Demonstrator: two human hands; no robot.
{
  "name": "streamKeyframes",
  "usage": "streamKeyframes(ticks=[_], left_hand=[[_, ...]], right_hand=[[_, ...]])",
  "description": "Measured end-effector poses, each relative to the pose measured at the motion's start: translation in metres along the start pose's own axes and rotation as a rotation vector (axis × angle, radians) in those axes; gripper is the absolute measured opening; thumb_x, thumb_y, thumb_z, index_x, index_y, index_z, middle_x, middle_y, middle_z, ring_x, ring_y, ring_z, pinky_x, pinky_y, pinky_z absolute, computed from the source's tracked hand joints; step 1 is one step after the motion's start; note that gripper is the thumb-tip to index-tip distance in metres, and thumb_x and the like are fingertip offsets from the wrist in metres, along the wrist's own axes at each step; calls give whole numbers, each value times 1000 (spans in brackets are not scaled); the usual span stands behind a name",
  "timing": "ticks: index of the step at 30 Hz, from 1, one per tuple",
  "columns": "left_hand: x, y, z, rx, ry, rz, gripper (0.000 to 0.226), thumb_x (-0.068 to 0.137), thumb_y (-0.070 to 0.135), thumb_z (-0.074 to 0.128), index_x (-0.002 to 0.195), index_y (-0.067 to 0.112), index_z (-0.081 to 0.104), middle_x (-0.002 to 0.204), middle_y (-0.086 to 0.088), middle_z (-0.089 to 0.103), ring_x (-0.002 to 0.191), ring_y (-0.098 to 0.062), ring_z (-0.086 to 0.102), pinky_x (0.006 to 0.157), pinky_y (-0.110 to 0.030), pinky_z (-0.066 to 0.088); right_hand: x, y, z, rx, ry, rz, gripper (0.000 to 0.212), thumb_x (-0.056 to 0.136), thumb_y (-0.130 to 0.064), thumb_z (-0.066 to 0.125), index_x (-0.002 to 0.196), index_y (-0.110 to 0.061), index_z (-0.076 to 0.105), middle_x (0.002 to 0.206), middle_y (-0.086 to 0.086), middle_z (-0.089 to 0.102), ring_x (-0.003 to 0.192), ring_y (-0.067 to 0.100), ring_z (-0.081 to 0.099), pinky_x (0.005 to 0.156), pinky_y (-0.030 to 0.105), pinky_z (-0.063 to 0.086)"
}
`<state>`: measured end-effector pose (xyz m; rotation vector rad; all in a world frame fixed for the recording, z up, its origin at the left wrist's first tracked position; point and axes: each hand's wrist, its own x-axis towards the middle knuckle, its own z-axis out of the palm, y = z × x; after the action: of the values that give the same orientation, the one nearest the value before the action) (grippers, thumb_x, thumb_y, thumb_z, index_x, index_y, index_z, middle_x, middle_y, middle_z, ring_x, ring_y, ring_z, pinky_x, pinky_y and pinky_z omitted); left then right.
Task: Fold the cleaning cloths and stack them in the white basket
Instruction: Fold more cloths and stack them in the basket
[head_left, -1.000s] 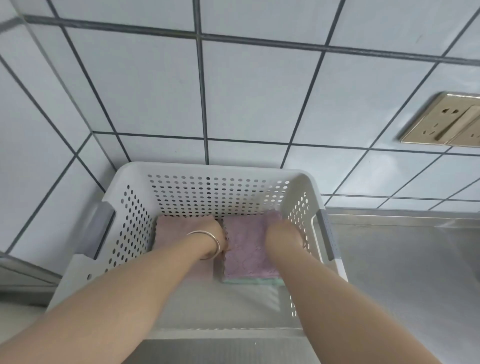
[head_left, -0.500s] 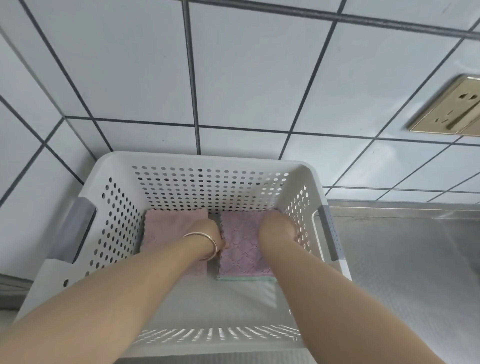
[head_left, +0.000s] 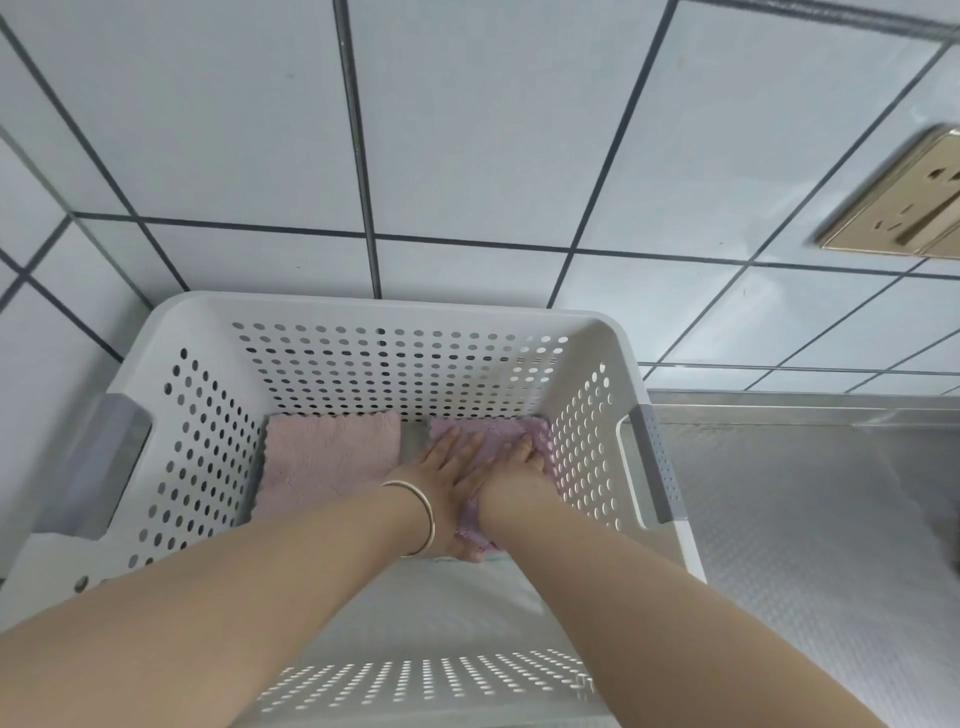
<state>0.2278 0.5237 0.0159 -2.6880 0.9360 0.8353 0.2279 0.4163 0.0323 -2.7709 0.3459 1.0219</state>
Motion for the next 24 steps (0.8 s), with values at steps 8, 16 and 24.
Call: streamKeyframes(ticks=[8,16,24], left_hand=[[-2,1,-28,-129,-109,6,94,82,67,42,147,25,-11,156,-8,-13,143,-28,-12,118,-38,-3],[-88,26,-141,-74,272,-146,9,87,24,47,88,25,55,71,4,53,70,-21,53,60,-26,39],[-143,130,-163,-230,1126,79,10,70,21,55,80,22,57,63,8,60,50,-19,59,42,-27,42]], right_hand=[[-9,-1,-14,131,39,-12,72,92,-27,49,146,1,12,151,23,17,133,32,30,105,35,36],[-118,11,-101,-149,380,-338,25,92,-13,44,111,-14,61,113,6,61,105,25,59,70,29,40],[-202,119,-84,365,1281,-508,21,79,-25,45,60,-15,49,48,-5,46,45,15,21,39,17,9]])
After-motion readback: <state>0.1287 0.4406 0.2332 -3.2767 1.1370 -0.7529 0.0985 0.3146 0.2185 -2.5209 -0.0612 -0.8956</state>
